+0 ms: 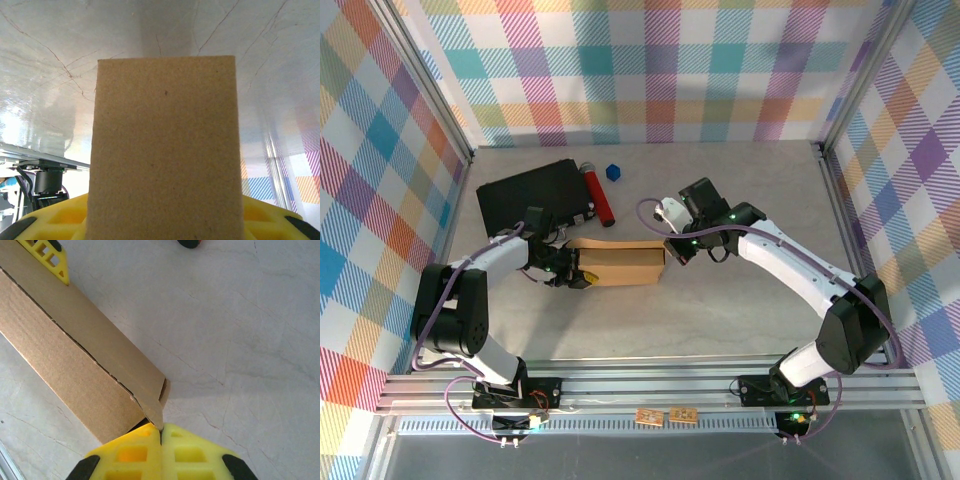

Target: Fold the paper box

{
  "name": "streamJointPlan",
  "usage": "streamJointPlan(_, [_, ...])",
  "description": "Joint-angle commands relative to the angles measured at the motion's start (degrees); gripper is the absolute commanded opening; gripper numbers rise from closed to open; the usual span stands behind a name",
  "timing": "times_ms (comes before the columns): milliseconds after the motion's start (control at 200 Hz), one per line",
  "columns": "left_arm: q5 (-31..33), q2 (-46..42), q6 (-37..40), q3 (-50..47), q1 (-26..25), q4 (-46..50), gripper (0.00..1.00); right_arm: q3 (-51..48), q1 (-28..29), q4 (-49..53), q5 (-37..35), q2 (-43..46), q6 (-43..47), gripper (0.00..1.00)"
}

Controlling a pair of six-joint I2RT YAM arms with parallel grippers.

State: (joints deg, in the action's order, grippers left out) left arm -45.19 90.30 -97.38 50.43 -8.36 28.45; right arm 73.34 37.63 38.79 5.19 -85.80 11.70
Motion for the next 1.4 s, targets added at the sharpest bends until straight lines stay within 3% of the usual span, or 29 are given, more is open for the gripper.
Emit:
streamJointPlan(0, [4.9, 1.1, 1.0, -0.2, 0.7, 3.2, 0.29, 0.7, 0.8, 3.4, -0.1, -1.1, -1.7, 0.06])
streamJointPlan(115, [4.9, 1.3, 0.8, -0.2, 0.7, 3.0, 0.29, 1.1, 0.9, 3.9, 0.1, -1.3, -2.1, 0.06])
streamJointPlan(330, [5.2, 1.3, 0.7, 0.1, 0.7, 3.5, 0.29, 0.2, 0.9, 4.4, 2.1, 0.2, -3.5, 0.18])
streamJointPlan(600, [5.6, 1.3, 1.1, 0.7, 0.8, 4.9, 0.28, 0.4, 0.9, 4.4, 2.6, -0.4, -3.7, 0.10])
streamJointPlan(955, [5.4, 0.9, 1.1, 0.6, 0.8, 4.6, 0.29, 1.1, 1.0, 4.7, 0.7, -1.8, -5.6, 0.06])
streamJointPlan(1035, [5.2, 0.9, 1.1, 0.4, 0.9, 4.2, 0.32, 2.1, 1.0, 5.2, 0.7, -2.2, -9.2, 0.00])
streamJointPlan(1170, [4.6, 0.8, 1.2, -0.1, 1.0, 2.6, 0.42, 6.8, 1.0, 10.0, 1.1, -5.4, -14.7, 0.00])
streamJointPlan(1395, [4.1, 0.7, 1.1, -0.7, 1.1, 2.1, 0.48, 14.0, 1.0, 16.7, 2.8, -10.6, -22.1, 0.00])
